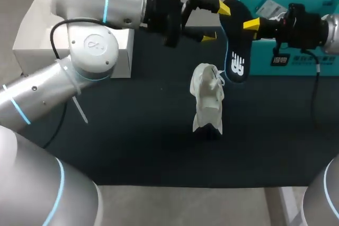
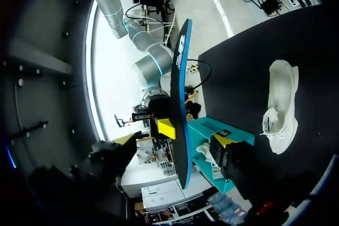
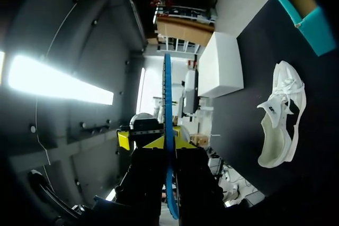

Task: Take the shoe out of the shoebox, open the shoe tongue, remove and reinsert the insole, then place the shoe into the shoebox

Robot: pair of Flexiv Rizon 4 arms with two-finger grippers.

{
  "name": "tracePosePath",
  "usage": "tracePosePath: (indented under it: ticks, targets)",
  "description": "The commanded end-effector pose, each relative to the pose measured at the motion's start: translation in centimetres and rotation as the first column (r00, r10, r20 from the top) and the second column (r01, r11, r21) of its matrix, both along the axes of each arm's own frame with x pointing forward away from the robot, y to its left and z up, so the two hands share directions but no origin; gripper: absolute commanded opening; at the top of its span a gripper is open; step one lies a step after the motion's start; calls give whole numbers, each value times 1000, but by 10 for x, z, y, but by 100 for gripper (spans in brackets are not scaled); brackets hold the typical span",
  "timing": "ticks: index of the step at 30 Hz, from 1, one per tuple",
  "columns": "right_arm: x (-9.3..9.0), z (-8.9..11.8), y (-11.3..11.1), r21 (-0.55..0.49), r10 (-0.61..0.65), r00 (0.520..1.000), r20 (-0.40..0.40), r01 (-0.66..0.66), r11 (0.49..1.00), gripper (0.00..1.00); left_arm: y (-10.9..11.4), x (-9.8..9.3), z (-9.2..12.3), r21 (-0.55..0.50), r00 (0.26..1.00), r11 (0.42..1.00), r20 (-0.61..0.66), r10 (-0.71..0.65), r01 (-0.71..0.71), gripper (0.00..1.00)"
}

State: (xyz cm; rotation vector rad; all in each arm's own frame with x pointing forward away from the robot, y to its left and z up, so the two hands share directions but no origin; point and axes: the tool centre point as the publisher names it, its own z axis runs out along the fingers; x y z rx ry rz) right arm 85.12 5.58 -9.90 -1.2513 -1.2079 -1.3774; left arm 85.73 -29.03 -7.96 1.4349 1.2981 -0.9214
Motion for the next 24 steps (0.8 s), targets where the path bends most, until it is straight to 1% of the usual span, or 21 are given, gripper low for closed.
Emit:
tracePosePath:
  ticks: [1, 3, 4, 5, 7, 9, 10, 11, 17, 24]
  targets:
    - [2, -2, 9, -1, 23, 1000, -6, -23, 1000, 0, -12, 0, -7, -168, 1000, 985, 15, -24, 26, 64]
    - [1, -2, 14, -2, 36, 999, -11, -36, 999, 0, -15, 1, -7, -171, 1000, 985, 16, -26, 28, 55]
    - [0, -3, 15, -3, 41, 999, -14, -41, 999, 0, -16, 1, -8, -174, 1000, 984, 16, -26, 28, 48]
    - [-1, -3, 17, -3, 44, 999, -17, -44, 999, 0, -17, 1, -8, -176, 1000, 984, 16, -25, 28, 44]
    - [-2, -4, 19, -2, 48, 999, -22, -48, 999, 0, -17, 2, -9, -181, 1000, 983, 16, -21, 23, 33]
    - [-3, -5, 21, -1, 49, 998, -26, -49, 999, 0, -17, 2, -10, -183, 1000, 983, 15, -19, 22, 25]
    - [-4, -5, 22, -1, 50, 998, -27, -50, 999, 0, -17, 2, -10, -184, 1000, 983, 15, -19, 21, 11]
    - [-4, -6, 23, 0, 50, 998, -28, -50, 999, 0, -17, 2, -10, -188, 1000, 982, 17, -15, 18, 0]
    - [-5, -6, 24, -5, 37, 999, -29, -37, 999, 0, -12, 4, -13, -182, 1000, 983, 12, -4, 6, 0]
    - [-6, -3, 23, -23, 28, 999, -22, -28, 999, 0, -10, 2, -19, -152, 1000, 988, -12, -4, 2, 0]
